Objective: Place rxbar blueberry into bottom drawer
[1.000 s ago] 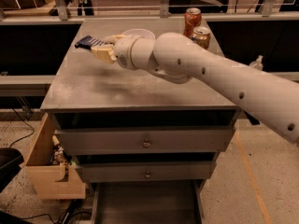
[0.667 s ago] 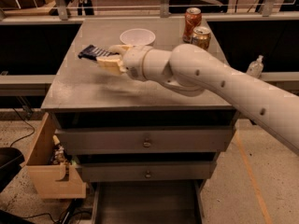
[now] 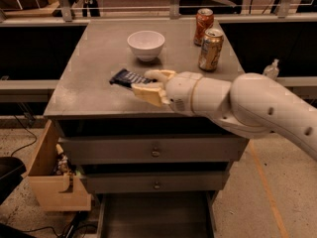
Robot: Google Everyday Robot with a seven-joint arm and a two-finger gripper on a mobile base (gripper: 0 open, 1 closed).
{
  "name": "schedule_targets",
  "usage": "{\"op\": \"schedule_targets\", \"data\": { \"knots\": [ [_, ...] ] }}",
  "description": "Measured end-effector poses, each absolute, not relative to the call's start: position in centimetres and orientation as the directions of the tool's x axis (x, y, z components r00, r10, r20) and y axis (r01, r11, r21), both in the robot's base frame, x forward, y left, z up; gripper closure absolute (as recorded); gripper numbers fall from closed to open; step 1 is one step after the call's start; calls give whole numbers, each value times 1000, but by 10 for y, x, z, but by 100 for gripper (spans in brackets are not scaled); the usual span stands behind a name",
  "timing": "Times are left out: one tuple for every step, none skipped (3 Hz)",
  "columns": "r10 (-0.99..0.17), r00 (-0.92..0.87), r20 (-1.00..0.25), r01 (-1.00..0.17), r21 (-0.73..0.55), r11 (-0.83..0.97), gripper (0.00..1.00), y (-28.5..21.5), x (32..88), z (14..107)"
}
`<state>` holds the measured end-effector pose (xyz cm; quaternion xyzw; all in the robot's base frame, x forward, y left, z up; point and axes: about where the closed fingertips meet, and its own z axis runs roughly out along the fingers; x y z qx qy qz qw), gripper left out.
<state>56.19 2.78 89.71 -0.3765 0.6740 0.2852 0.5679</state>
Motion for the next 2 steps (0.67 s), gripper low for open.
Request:
{"op": "schedule_targets", "data": {
  "knots": [
    [-240,-145,-960,-797,-30,603,100,-45,520,868],
    [-240,-206,-949,-804,24,595,100,-100,475,827]
  ]
}}
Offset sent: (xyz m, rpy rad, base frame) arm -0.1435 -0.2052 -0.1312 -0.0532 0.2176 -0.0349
